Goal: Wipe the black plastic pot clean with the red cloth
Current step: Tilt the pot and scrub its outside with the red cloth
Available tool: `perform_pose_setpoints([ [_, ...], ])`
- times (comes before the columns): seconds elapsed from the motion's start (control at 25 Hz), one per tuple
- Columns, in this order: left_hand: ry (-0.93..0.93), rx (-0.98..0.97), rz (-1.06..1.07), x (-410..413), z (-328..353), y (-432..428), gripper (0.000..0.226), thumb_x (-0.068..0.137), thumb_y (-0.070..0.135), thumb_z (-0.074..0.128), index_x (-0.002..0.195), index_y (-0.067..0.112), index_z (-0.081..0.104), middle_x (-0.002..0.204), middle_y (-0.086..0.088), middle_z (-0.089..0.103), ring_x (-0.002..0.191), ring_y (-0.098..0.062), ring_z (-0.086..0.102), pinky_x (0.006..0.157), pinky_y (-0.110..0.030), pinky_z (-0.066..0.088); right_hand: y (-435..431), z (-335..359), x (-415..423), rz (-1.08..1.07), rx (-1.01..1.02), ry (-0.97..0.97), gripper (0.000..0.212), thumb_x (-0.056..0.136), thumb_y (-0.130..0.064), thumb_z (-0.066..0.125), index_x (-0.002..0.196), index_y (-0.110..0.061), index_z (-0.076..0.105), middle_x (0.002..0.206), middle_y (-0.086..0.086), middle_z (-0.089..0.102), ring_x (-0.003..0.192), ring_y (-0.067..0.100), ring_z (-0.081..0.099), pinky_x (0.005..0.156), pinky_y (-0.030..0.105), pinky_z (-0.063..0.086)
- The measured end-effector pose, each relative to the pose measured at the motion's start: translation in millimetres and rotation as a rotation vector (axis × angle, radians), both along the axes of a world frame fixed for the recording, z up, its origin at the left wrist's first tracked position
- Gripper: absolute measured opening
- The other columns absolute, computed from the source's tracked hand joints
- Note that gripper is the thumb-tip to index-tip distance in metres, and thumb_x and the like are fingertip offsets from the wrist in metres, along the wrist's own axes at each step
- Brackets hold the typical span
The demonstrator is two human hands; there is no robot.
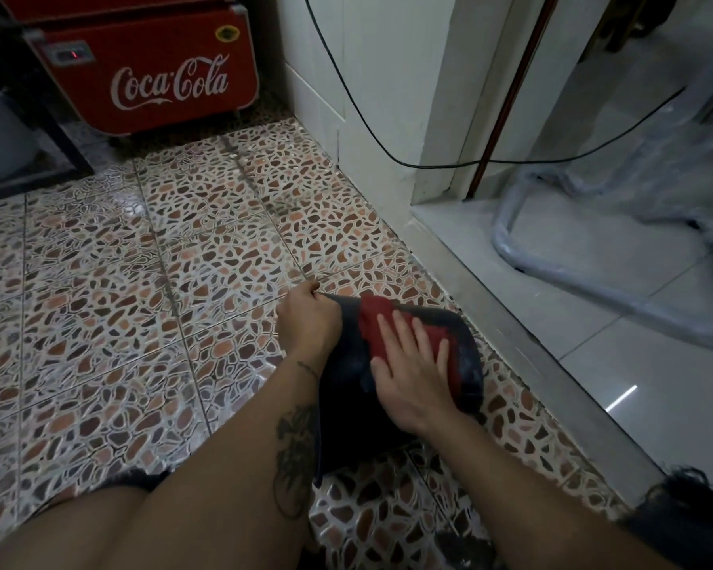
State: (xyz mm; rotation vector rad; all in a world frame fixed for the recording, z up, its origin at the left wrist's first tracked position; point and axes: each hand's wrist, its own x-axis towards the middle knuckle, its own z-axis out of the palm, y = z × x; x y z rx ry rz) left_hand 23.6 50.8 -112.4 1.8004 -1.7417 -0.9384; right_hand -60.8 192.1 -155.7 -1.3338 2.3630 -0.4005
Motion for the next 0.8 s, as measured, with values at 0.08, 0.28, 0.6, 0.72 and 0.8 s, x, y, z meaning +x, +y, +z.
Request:
perform_pose_setpoints([
  [0.08,0.02,-0.031,-0.002,0.5,5.8,0.0,0.041,0.089,0.018,0.046,0.123,0.022,0.068,0.125,-0.008,0.066,0.114,-0.03,0.059,0.092,-0.035,0.044,11.0,-5.1,5.9,0.018,0.02,0.001,0.077,0.088,-0.057,0.013,0.16,-0.04,-0.009,0.171,-0.009,-0.015,0.154,0.014,-0.02,0.116,0.06,-0.022],
  [0.28,-0.045,-0.253,-0.308,24.9,2.5,52.8,0.049,0.098,0.019,0.044,0.147,0.019,0.044,0.156,0.004,0.04,0.136,-0.018,0.041,0.105,-0.025,0.029,-40.1,15.0,-29.7,-0.072,0.154,-0.116,0.069,0.097,-0.049,0.022,0.162,-0.038,0.001,0.173,-0.004,-0.008,0.156,0.018,-0.013,0.116,0.065,-0.018],
  [0.6,-0.02,-0.138,-0.341,24.6,12.1,54.7,0.032,0.09,0.004,0.047,0.109,0.024,0.063,0.117,0.0,0.065,0.111,-0.027,0.06,0.088,-0.04,0.049,-11.9,25.2,-23.2,0.008,0.082,-0.156,0.062,0.098,-0.045,0.022,0.159,-0.036,0.025,0.167,-0.003,0.027,0.154,0.025,0.018,0.119,0.069,-0.002],
  [0.72,0.013,-0.122,-0.233,23.3,11.2,53.8,0.023,0.093,0.008,0.049,0.099,0.02,0.069,0.098,-0.003,0.07,0.08,-0.017,0.059,0.075,-0.029,0.045,19.2,23.6,6.3,0.097,-0.008,-0.195,0.067,0.094,-0.046,0.018,0.16,-0.039,0.023,0.171,-0.011,0.014,0.157,0.014,0.006,0.122,0.059,-0.01],
  [0.8,-0.011,-0.152,-0.212,22.2,10.4,50.4,0.024,0.093,0.012,0.05,0.103,0.014,0.072,0.103,-0.009,0.073,0.087,-0.026,0.061,0.077,-0.027,0.039,35.2,23.5,13.4,0.135,-0.064,-0.205,0.064,0.095,-0.041,0.021,0.159,-0.043,0.025,0.171,-0.015,0.012,0.156,0.011,0.003,0.123,0.055,-0.011],
])
